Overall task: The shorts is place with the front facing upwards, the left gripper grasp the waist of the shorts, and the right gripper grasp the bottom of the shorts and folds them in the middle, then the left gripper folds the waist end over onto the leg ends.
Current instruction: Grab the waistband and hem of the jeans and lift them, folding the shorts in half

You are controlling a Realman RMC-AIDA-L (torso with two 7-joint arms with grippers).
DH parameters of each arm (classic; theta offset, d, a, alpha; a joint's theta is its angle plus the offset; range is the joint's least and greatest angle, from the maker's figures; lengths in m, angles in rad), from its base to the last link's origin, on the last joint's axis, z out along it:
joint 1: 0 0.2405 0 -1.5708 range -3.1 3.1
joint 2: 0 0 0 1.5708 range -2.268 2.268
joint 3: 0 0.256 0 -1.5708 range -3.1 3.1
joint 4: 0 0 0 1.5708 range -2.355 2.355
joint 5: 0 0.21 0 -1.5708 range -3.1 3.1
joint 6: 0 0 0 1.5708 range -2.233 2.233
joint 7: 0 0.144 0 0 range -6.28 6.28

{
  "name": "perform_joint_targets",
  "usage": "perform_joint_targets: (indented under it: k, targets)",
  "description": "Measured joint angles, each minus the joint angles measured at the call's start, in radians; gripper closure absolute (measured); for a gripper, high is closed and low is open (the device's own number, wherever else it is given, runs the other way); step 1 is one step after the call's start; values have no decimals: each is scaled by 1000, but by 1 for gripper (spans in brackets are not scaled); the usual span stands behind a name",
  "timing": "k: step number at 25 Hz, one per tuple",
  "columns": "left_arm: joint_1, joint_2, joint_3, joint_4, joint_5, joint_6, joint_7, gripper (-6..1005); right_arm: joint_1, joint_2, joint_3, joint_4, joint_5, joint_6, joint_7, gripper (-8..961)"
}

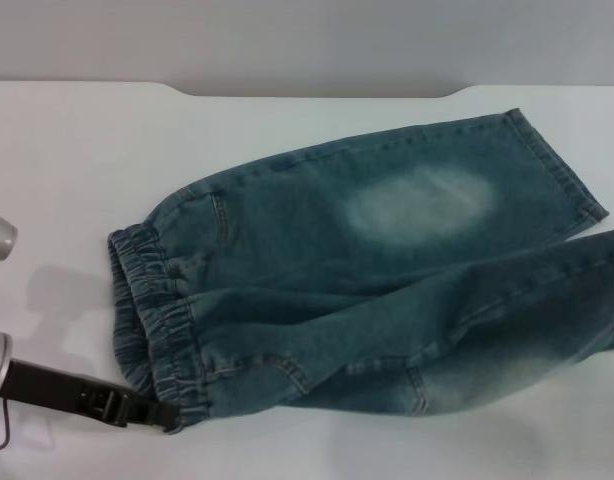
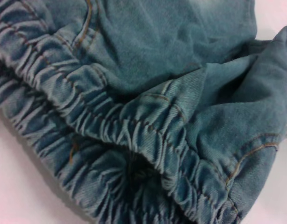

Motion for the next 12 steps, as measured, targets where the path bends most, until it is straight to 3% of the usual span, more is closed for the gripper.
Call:
perform_joint_targets:
  k: [7, 12]
  targets:
    - [-1, 2, -11, 4, 11, -1, -6, 970, 0, 0, 0, 0, 1, 0, 0, 920]
    - [4, 4, -38, 33, 5, 42, -6, 969, 1, 0, 0, 0, 1, 0, 0, 920]
